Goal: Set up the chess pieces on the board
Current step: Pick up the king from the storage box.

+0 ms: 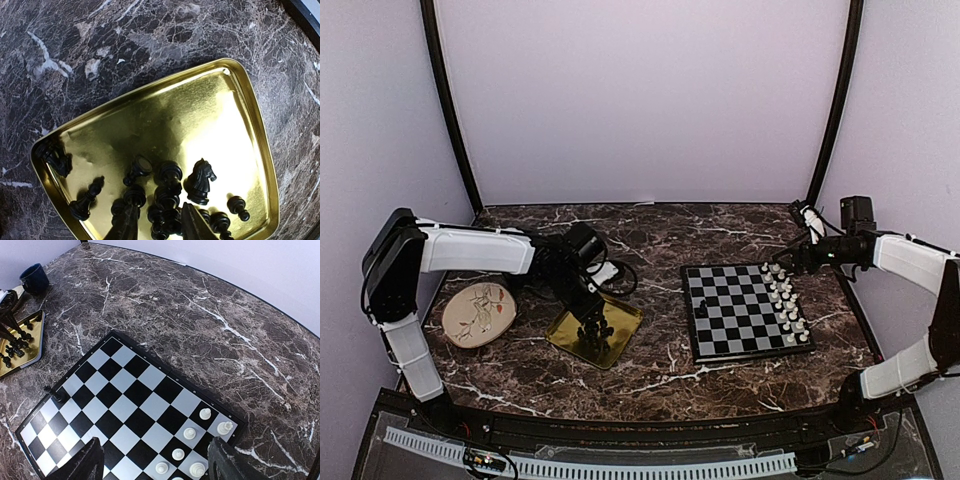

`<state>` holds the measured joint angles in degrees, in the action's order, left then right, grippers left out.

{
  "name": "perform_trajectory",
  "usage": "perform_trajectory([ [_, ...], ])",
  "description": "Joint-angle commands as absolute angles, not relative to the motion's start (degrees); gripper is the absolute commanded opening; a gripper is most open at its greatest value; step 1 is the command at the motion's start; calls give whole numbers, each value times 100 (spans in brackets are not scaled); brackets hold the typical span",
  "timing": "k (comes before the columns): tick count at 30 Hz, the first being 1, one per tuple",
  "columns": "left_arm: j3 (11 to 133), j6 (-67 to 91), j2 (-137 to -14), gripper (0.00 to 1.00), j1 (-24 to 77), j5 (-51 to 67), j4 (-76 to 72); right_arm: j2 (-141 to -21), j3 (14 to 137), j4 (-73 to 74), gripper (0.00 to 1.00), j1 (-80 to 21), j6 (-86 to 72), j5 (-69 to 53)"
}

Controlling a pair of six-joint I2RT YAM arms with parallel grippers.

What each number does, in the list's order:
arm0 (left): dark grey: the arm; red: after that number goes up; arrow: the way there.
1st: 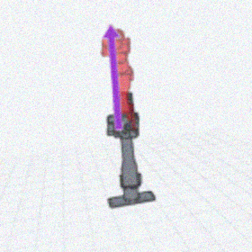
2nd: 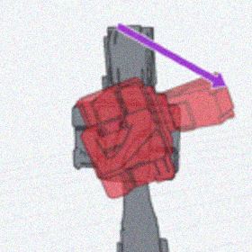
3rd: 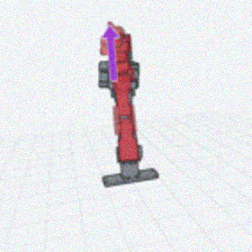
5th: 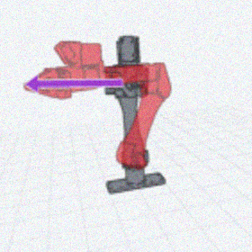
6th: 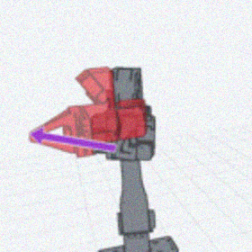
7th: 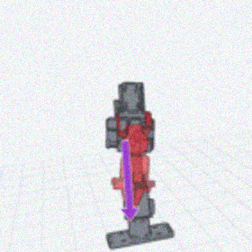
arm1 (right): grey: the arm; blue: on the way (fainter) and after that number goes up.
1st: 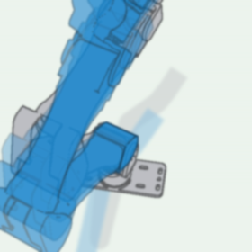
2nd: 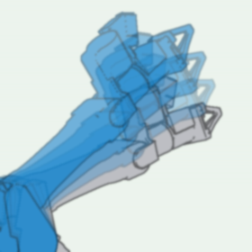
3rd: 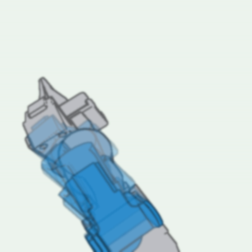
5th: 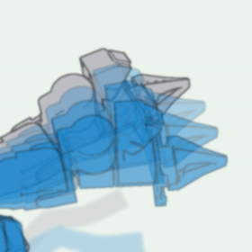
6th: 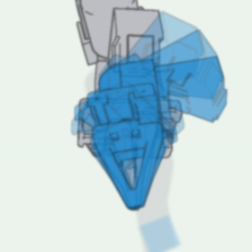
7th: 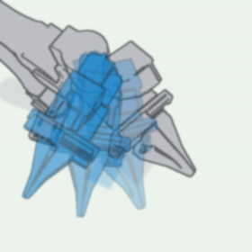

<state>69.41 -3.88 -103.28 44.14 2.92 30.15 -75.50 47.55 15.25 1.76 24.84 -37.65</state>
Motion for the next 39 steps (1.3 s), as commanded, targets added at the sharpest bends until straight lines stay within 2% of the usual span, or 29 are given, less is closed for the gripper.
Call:
perform_trajectory([
  [1, 7045, -514, -10243, 32, 4541, 115, 3196, -7585, 4770, 1456, 71, 138, 2514, -3773],
  [8, 6854, -556, -10061, 34, 4743, -45, 3187, -7611, 4786, 1455, 71, 140, 2492, -3778],
  [18, 6861, -520, -10169, 26, 4799, -366, 3274, -7622, 4786, 1465, 71, 141, 2485, -3763],
  [25, 6863, -519, -10229, 25, 4797, -389, 3307, -7630, 4782, 1470, 71, 140, 2481, -3769],
  [39, 6887, -543, -10338, 16, 4799, -207, 3424, -7628, 4782, 1476, 71, 135, 2483, -3759],
])
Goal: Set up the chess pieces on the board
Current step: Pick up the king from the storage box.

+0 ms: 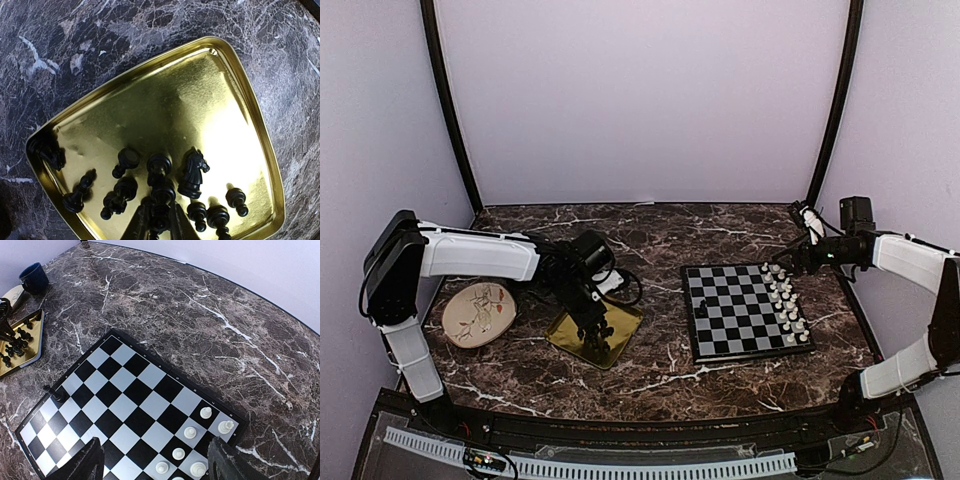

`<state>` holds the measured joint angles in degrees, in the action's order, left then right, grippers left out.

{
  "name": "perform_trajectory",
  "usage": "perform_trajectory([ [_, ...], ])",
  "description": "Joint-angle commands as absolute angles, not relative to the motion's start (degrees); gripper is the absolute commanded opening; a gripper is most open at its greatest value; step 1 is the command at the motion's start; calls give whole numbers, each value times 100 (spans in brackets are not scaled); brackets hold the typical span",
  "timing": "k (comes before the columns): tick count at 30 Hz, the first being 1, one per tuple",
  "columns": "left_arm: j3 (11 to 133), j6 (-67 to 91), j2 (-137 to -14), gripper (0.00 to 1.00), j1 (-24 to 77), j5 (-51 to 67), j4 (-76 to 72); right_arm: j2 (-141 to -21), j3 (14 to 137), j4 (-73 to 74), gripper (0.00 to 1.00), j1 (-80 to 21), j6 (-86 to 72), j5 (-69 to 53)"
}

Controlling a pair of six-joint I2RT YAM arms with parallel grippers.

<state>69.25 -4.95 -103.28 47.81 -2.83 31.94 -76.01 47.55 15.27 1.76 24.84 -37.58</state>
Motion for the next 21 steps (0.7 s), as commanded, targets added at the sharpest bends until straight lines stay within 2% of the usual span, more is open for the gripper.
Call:
perform_trajectory([
  [1, 6895, -538, -10336, 17, 4799, -210, 3426, -7629, 4783, 1476, 71, 136, 2486, -3765],
  [9, 6916, -528, -10369, 19, 4814, -232, 3533, -7605, 4785, 1483, 71, 138, 2487, -3767],
  [21, 7334, -474, -10276, 8, 4899, 155, 3670, -7585, 4794, 1485, 71, 138, 2486, -3749],
])
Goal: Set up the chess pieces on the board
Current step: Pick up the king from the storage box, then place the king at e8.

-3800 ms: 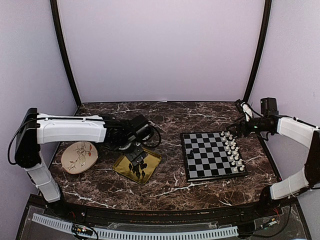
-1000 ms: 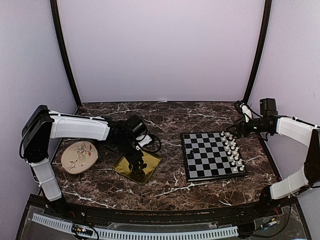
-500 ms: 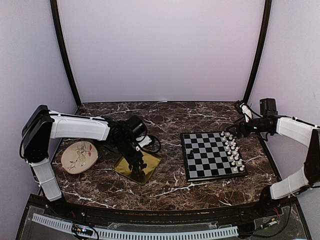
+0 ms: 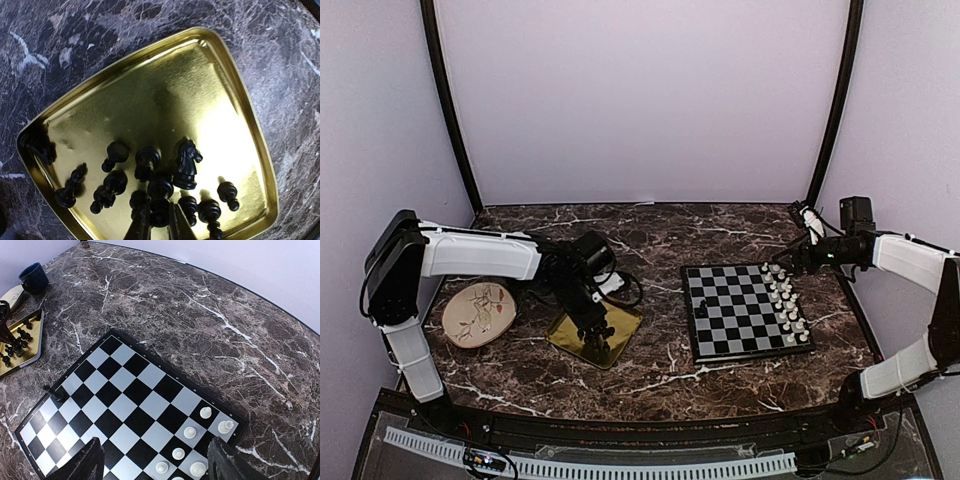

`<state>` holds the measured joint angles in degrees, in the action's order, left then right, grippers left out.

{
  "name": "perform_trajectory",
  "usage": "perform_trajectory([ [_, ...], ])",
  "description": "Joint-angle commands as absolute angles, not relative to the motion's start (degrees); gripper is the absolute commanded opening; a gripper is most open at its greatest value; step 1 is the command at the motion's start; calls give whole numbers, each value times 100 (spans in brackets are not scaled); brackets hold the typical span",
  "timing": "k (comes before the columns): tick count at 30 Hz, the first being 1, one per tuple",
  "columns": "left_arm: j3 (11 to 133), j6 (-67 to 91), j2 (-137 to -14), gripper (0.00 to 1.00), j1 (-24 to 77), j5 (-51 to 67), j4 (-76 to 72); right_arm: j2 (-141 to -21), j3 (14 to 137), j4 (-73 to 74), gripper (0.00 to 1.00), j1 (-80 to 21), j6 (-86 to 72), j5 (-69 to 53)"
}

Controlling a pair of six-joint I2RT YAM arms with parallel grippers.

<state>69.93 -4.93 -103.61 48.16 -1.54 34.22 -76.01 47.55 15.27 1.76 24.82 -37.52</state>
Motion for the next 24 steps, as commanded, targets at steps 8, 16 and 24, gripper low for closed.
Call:
perform_trajectory([
  [8, 8012, -404, -10275, 8, 4974, 471, 3489, -7527, 4786, 1489, 71, 140, 2494, -3731],
  [16, 9328, -437, -11230, 8, 5069, 888, 3371, -7434, 4776, 1503, 71, 135, 2530, -3735],
  [24, 10526, -645, -12217, 7, 5089, 1146, 3336, -7366, 4769, 1513, 71, 135, 2554, -3687],
])
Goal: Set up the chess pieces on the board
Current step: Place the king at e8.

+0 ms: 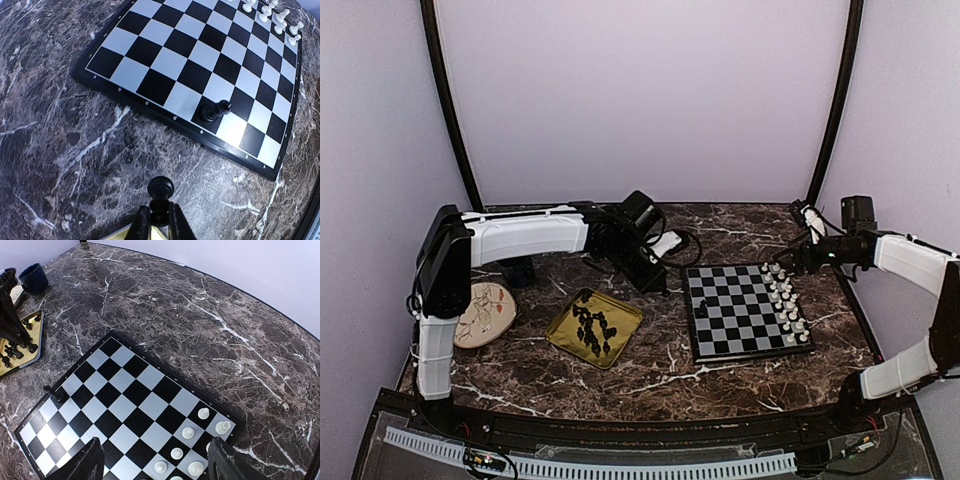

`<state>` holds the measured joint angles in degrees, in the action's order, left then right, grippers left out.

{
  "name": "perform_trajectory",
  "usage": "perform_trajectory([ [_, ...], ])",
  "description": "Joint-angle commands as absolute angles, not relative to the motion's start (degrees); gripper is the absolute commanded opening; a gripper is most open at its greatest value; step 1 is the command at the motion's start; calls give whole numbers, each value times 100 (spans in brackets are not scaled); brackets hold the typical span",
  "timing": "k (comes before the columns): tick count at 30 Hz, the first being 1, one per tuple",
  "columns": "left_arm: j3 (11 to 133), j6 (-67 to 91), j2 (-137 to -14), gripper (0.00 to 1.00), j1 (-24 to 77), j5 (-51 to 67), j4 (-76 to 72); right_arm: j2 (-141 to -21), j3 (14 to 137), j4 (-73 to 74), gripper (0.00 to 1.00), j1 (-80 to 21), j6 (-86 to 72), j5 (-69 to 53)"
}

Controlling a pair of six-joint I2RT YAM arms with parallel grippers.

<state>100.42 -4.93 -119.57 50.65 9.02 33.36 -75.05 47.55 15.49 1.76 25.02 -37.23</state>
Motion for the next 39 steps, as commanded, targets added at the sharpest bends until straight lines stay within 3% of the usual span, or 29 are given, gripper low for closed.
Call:
perform_trajectory([
  [1, 10644, -650, -12311, 8, 5097, 1179, 3332, -7359, 4772, 1520, 71, 136, 2562, -3677],
  [14, 11590, -638, -13177, 8, 5227, 1274, 3367, -7321, 4785, 1550, 71, 140, 2610, -3703],
  [39, 11948, -501, -13734, 8, 5359, 1354, 3108, -7374, 4781, 1568, 71, 138, 2634, -3640],
])
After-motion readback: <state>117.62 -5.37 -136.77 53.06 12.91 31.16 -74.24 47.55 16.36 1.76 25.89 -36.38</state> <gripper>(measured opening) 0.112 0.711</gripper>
